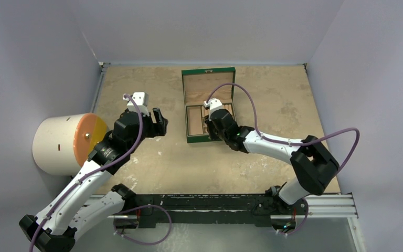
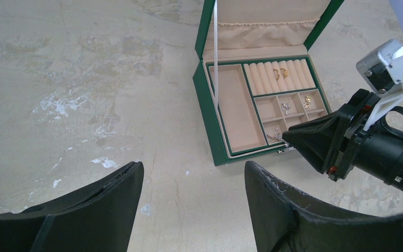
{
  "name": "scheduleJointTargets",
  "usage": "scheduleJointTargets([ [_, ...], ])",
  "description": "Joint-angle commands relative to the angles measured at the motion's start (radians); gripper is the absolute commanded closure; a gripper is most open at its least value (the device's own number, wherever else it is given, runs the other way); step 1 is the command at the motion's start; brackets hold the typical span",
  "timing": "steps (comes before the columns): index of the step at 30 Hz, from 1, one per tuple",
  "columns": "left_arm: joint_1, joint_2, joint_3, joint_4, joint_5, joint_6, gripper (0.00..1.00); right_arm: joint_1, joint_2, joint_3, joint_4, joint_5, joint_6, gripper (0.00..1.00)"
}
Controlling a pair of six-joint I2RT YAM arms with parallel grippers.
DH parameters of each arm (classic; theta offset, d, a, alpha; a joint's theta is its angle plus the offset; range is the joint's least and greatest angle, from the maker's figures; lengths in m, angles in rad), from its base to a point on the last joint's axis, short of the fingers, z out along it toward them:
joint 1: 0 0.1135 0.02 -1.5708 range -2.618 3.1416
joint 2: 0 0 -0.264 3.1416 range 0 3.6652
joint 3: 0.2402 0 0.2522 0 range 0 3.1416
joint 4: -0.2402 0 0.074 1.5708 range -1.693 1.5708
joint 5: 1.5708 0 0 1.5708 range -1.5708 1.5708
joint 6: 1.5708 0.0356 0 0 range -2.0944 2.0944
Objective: Organize the mixed jewelry
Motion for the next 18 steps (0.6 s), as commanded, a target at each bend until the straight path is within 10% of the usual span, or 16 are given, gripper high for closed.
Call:
scheduleJointTargets([
  [1,0.008,-0.013,0.007,0.023,0.007,0.016,0.3,0.0,-0.095,-0.004,-0.022,0.007,0.025,0.79],
  [18,0.013,-0.004,0.008,0.025,0.016,0.016,0.3,-0.001,-0.152,-0.11,-0.022,-0.096,0.112,0.8],
])
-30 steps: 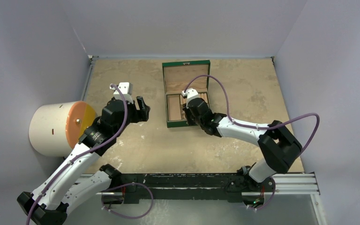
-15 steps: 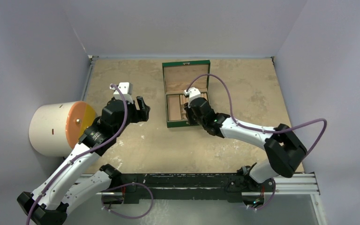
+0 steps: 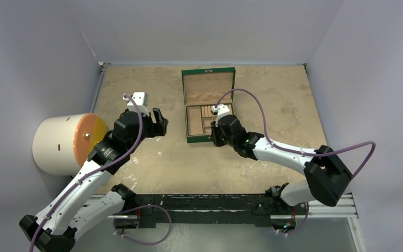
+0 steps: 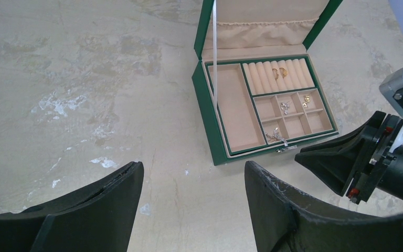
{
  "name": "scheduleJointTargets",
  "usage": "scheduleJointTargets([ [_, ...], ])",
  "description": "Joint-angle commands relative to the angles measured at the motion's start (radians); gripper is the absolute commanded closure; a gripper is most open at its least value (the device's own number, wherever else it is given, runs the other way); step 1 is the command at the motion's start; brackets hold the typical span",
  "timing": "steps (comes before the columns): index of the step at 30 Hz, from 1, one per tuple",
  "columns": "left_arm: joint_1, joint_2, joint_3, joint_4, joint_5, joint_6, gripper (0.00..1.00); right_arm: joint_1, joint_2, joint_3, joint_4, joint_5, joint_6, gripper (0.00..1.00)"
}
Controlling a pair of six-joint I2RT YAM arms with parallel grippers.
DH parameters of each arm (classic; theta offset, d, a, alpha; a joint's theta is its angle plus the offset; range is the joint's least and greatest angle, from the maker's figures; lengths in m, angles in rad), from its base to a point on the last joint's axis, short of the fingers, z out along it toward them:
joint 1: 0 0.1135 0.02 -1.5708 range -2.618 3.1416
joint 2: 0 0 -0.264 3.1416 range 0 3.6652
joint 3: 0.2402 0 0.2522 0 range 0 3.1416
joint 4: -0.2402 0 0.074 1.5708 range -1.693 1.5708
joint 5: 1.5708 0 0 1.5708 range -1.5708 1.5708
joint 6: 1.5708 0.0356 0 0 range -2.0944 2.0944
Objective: Organize the mixed jewelry
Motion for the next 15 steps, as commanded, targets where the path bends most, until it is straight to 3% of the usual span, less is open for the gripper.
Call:
scheduleJointTargets([
  [1,0.011,-0.004,0.009,0.026,0.008,0.016,0.3,0.0,0.016,0.018,0.029,-0.023,0.021,0.8],
  [15,0.011,-0.008,0.008,0.025,0.008,0.016,0.3,0.0,0.067,0.051,0.051,0.02,0.019,0.87],
])
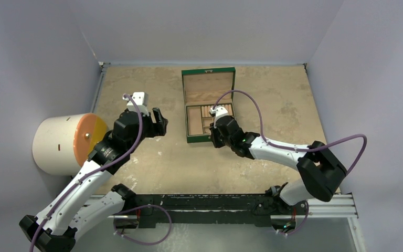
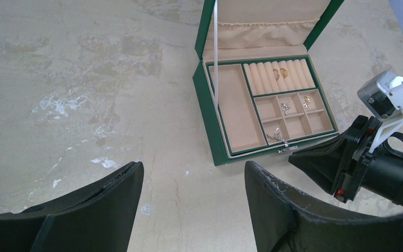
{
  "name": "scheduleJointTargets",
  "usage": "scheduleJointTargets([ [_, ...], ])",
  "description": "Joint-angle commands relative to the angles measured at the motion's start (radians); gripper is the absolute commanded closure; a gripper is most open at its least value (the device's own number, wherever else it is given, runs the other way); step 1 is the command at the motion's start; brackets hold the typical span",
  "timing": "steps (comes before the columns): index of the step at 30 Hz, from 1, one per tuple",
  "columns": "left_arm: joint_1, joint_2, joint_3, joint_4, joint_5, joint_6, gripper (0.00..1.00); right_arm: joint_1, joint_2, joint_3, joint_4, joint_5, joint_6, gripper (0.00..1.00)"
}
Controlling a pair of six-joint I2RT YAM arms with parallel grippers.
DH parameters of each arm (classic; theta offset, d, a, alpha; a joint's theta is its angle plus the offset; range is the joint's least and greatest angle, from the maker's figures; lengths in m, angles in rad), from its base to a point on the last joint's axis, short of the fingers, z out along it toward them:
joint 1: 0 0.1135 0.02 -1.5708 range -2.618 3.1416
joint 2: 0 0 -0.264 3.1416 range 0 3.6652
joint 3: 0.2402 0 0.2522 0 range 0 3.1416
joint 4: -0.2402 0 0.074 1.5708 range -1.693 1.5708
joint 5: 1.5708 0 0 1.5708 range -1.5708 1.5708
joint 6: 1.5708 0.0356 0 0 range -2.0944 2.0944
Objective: Organize the mixed jewelry
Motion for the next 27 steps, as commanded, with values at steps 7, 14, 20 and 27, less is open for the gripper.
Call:
scheduleJointTargets([
  [7,0.007,-0.01,0.009,0.024,0.008,0.016,0.3,0.0,0.013,0.062,0.05,0.056,0.014,0.91],
  [14,0.006,-0.01,0.009,0.025,0.008,0.016,0.3,0.0,0.049,0.085,0.057,0.081,0.015,0.96],
  [20,0.006,-0.01,0.008,0.025,0.008,0.016,0.3,-0.001,0.057,0.095,0.066,0.098,0.018,0.98],
  [27,0.006,-0.011,0.009,0.024,0.006,0.016,0.3,-0.002,0.068,0.119,0.076,0.119,0.014,0.99],
])
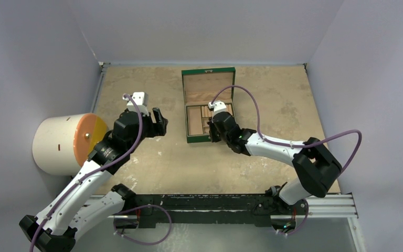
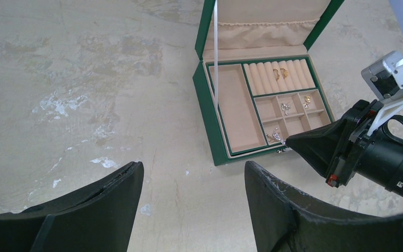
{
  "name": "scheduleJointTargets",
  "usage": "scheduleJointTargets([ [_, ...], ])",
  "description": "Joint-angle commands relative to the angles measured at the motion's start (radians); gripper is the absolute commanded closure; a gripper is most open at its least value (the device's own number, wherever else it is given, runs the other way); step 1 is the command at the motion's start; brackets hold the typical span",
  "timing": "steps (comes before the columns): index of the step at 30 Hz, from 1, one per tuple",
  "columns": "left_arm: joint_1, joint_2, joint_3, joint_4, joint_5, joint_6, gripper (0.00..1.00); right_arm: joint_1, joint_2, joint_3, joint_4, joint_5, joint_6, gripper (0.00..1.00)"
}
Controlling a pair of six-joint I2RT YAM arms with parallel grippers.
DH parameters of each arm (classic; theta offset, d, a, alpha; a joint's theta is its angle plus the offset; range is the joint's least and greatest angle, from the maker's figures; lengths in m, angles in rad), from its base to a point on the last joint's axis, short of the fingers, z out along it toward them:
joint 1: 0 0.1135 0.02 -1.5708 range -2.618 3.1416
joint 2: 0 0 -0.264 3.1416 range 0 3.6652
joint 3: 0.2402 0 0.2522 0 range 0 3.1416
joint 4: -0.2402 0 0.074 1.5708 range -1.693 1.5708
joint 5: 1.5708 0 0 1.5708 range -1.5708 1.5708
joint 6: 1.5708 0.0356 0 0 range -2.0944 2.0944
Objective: Organize the mixed jewelry
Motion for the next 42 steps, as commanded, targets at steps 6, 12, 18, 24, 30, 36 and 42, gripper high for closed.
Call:
scheduleJointTargets([
  [6,0.006,-0.012,0.008,0.025,0.006,0.016,0.3,-0.009,0.051,0.08,0.055,0.046,0.006,1.0],
  [12,0.006,-0.014,0.008,0.023,0.004,0.016,0.3,-0.011,0.056,0.089,0.047,0.032,0.009,1.0],
  [18,0.006,-0.011,0.008,0.025,0.006,0.017,0.3,-0.011,-0.025,0.054,0.022,0.027,0.005,1.0],
  [24,0.008,-0.008,0.009,0.027,0.008,0.017,0.3,-0.011,-0.104,0.003,-0.002,-0.01,0.029,1.0],
  [30,0.008,-0.005,0.009,0.026,0.009,0.017,0.3,-0.011,-0.101,-0.025,-0.013,-0.049,0.048,1.0],
  [36,0.008,-0.005,0.008,0.026,0.008,0.017,0.3,-0.011,-0.066,-0.031,0.003,-0.066,0.063,1.0],
  [42,0.008,-0.007,0.008,0.025,0.008,0.017,0.3,-0.011,-0.03,-0.019,0.01,-0.057,0.061,1.0],
])
